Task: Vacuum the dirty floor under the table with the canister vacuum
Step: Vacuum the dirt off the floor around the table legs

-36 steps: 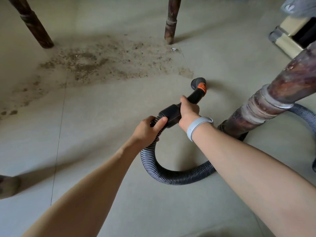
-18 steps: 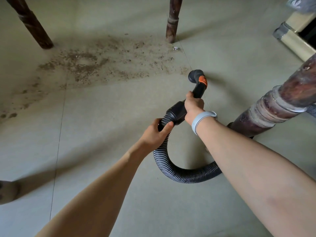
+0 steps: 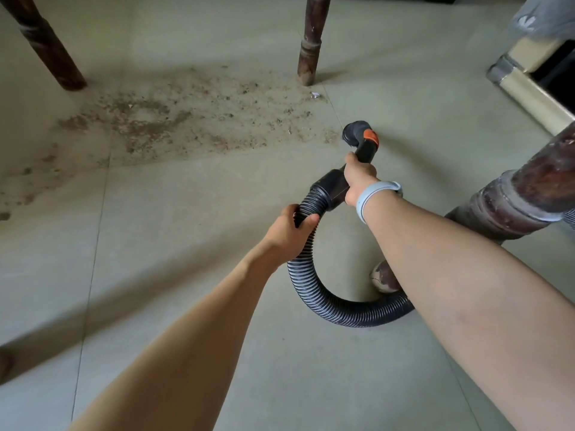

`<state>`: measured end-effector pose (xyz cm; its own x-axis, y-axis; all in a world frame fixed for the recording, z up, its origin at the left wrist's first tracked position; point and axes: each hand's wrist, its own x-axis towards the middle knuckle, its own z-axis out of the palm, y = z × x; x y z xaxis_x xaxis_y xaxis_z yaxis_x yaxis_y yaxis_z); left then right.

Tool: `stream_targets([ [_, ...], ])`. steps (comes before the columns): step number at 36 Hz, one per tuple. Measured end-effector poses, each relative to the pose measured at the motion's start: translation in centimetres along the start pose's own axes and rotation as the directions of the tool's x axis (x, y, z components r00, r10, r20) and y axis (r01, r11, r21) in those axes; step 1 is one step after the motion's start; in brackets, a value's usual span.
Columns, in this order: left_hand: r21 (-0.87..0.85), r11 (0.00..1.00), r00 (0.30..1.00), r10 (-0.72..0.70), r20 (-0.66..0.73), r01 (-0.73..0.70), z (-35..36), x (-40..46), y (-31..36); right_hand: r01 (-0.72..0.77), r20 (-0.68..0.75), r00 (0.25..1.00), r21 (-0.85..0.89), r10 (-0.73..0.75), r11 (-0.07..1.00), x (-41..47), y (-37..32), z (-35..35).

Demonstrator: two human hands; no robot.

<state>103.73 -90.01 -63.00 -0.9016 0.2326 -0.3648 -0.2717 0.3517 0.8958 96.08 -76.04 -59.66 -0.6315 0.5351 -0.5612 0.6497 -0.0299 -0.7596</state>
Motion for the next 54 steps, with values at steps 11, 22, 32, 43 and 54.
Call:
stream_targets([
  [11,0.104,0.994,1.0,-0.022,0.009,0.021,-0.2,-1.7,-1.2,0.011,0.039,0.999,0.072,-0.014,0.997,-0.3,1.7,0.9],
  [22,0.2,0.977,0.993,0.055,0.101,-0.075,-1.5,-4.9,-3.2,-0.012,0.051,0.999,0.185,0.002,0.983,-1.1,6.0,1.5],
  [32,0.089,0.995,0.999,0.048,-0.019,-0.046,-1.0,-2.9,-1.9,0.028,0.017,0.999,0.106,-0.03,0.994,0.0,3.5,2.2],
  [43,-0.036,0.999,0.997,-0.002,-0.076,-0.001,-0.3,-0.4,-0.3,-0.022,0.09,0.996,0.054,0.017,0.998,1.7,0.7,1.0],
  [54,-0.024,1.0,1.0,-0.014,-0.007,0.013,-1.5,-3.1,-1.9,-0.004,0.126,0.992,0.06,-0.003,0.998,0.3,2.8,2.9],
])
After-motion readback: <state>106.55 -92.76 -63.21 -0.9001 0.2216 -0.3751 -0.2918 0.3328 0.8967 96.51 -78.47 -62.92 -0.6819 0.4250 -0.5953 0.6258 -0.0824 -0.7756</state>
